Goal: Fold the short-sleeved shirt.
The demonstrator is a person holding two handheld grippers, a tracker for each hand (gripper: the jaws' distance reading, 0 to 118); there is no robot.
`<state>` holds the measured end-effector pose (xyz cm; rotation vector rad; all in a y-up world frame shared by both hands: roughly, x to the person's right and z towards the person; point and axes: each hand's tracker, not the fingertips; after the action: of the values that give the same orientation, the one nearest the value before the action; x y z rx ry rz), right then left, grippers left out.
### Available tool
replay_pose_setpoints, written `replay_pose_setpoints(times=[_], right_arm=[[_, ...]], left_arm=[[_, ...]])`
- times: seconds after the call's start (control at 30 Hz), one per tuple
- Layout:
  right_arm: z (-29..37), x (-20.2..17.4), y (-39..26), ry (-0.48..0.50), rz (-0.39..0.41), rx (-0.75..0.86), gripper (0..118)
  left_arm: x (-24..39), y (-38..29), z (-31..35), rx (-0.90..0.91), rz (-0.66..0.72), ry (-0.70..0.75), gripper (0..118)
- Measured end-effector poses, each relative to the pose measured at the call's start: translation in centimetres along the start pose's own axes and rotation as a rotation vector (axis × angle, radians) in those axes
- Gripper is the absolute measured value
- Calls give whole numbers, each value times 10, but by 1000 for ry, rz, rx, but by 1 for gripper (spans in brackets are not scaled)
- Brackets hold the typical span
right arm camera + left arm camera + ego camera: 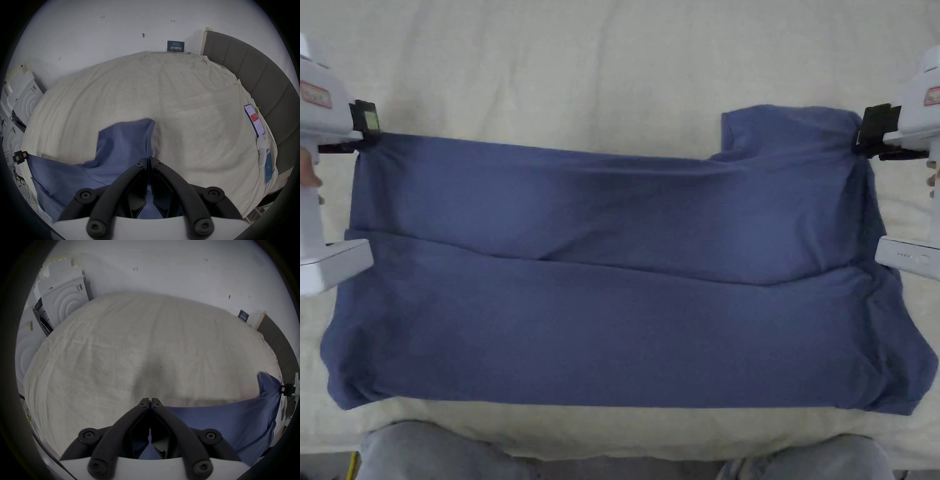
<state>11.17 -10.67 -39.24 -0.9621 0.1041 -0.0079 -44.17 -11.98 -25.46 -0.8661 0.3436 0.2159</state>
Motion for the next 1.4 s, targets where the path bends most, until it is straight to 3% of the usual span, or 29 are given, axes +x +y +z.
replay_pose_setpoints(times=[0.17, 0.47, 0.8, 0.9, 1.07, 1.23, 1.27, 1.3, 1.33, 1.37, 1.4], right_arm=[[48, 12, -17, 3, 11, 53, 2], [115, 41, -93, 52, -51, 94, 2], [99, 78, -206, 33, -168, -27, 2], [90, 77, -233, 13, -192, -73, 2], [83, 76, -258, -9, -234, -104, 2], [84, 68, -261, -32, -203, -98, 3], [86, 67, -260, -32, -200, -86, 14], [90, 66, -258, -33, -199, -76, 34], [96, 67, -256, -48, -192, -61, 62], [102, 69, -253, -62, -172, -43, 91], [109, 70, -249, -71, -154, -36, 97]], left_arm=[[-16, -19, 58, 67, 21, -46, 0], [-32, -89, 133, 110, 39, -92, 0], [-58, -172, 119, 12, 98, -79, 0], [-58, -192, 107, -49, 43, -35, 0], [-62, -213, 88, -111, 69, -11, 0], [-62, -221, 82, -128, 65, 6, 0], [-62, -220, 84, -118, 75, 7, 12], [-63, -219, 87, -110, 83, 19, 26], [-65, -216, 90, -98, 80, 23, 48], [-68, -212, 94, -79, 67, 48, 81], [-71, -207, 98, -60, 58, 56, 101]])
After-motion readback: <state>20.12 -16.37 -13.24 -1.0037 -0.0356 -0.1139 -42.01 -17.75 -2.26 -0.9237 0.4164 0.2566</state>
